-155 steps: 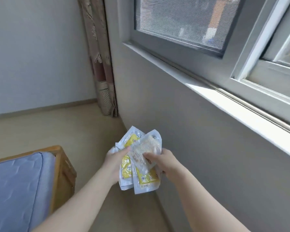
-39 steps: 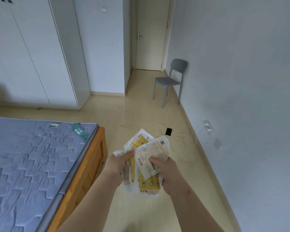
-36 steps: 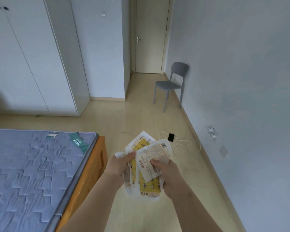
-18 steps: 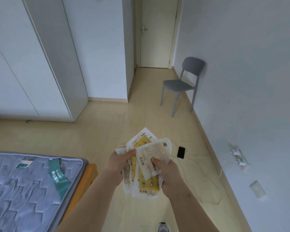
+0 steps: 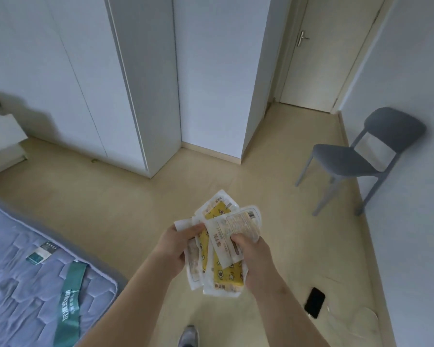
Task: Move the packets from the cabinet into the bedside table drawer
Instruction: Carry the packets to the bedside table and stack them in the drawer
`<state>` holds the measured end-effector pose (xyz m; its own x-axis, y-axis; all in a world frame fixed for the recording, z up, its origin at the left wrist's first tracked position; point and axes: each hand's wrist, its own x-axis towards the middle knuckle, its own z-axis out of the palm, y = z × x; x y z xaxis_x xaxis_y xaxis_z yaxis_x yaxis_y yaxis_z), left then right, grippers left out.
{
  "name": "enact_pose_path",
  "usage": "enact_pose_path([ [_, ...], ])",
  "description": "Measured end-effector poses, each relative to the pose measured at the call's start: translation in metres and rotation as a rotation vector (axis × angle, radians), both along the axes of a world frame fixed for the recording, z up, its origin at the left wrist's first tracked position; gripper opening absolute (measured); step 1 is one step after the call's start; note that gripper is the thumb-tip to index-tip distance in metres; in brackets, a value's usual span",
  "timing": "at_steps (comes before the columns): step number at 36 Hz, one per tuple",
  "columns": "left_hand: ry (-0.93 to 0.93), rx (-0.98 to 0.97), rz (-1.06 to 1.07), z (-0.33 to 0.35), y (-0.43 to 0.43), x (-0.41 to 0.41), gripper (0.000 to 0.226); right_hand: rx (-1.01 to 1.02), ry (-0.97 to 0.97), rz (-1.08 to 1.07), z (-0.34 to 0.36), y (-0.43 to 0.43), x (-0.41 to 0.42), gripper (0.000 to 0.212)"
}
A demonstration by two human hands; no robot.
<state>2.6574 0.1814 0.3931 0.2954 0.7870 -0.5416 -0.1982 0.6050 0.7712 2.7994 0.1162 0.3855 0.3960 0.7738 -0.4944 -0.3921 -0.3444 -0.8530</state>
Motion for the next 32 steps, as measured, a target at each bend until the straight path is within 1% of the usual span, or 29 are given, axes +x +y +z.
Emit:
enact_pose_path([
  [5,-0.053,0.029,0.03,-0.012,0.106,0.012,0.024,0.02,0.014,0.006,-0.012,0.107,0.017,0.016],
  [9,-0.065,0.049,0.052,-0.004,0.2,0.011,0.03,-0.008,0.064,-0.001,-0.016,0.205,0.025,0.029],
  [11,-0.065,0.063,0.124,0.004,0.25,0.007,0.033,-0.006,0.08,-0.008,-0.013,0.255,0.026,0.032],
  [15,-0.066,0.089,0.297,0.017,0.338,-0.008,0.029,0.006,0.115,0.007,-0.009,0.346,0.018,0.032],
  [18,-0.084,0.151,0.439,0.024,0.379,-0.02,0.015,-0.002,0.139,0.009,-0.01,0.397,0.007,0.036],
  [21,-0.087,0.262,0.587,0.031,0.427,-0.035,0.022,-0.006,0.164,0.066,-0.017,0.459,-0.014,0.036],
  [24,-0.007,0.436,0.619,0.033,0.472,-0.048,0.026,0.024,0.203,0.222,-0.017,0.521,-0.042,0.027],
  [26,0.078,0.532,0.592,0.031,0.501,-0.056,0.028,0.059,0.262,0.29,-0.018,0.564,-0.062,0.018],
  [27,0.116,0.566,0.56,0.027,0.517,-0.061,0.03,0.076,0.297,0.304,-0.018,0.585,-0.07,0.016],
  [29,0.211,0.614,0.477,0.021,0.549,-0.074,0.038,0.103,0.365,0.325,-0.017,0.629,-0.086,0.023],
  [30,0.289,0.644,0.431,0.017,0.566,-0.083,0.044,0.108,0.382,0.347,-0.014,0.652,-0.094,0.027],
  [32,0.494,0.723,0.331,0.017,0.597,-0.105,0.045,0.1,0.393,0.4,-0.003,0.7,-0.111,0.03],
])
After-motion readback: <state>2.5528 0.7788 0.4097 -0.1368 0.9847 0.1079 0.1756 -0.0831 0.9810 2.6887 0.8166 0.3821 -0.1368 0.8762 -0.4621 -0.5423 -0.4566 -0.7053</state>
